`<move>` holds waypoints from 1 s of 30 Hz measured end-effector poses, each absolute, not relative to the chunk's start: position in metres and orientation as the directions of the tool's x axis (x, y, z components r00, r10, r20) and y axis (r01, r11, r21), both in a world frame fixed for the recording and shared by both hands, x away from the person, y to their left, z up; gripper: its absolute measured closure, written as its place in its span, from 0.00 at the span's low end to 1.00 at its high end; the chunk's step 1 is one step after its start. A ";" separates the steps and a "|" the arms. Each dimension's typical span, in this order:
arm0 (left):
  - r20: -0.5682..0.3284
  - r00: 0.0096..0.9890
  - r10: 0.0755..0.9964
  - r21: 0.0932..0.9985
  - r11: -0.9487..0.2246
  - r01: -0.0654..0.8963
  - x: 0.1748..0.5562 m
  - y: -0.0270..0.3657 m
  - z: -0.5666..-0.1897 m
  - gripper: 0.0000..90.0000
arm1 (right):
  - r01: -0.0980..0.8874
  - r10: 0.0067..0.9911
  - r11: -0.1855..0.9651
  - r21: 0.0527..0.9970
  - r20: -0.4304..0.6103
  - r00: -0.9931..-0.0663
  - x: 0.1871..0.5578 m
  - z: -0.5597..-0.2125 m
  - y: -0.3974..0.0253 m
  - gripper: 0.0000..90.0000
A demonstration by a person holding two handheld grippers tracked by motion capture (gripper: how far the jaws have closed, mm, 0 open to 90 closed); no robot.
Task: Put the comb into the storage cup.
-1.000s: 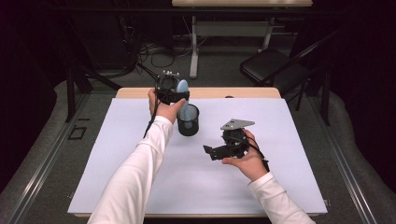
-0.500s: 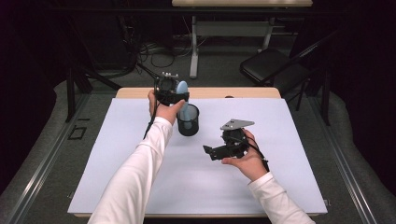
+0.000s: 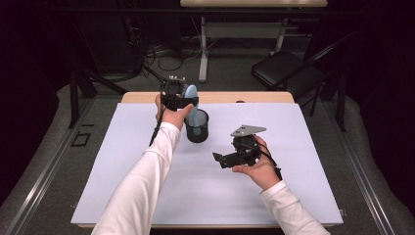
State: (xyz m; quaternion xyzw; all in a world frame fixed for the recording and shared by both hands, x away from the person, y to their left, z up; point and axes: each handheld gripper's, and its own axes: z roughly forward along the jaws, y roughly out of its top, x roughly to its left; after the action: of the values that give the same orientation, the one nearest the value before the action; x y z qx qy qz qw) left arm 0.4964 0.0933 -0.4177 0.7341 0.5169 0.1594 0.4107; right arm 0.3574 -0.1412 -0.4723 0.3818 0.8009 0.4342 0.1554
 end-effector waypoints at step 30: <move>-0.164 0.440 0.883 0.772 -0.163 0.615 0.494 0.084 -0.420 0.28 | 0.477 0.746 0.330 0.815 0.084 -0.660 0.358 -0.472 -0.141 0.00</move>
State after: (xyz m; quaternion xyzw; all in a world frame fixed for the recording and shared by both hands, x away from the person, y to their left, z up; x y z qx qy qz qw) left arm 0.4944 0.0844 -0.4195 0.7446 0.5028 0.1648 0.4069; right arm 0.3576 -0.1409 -0.4723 0.3820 0.8006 0.4349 0.1548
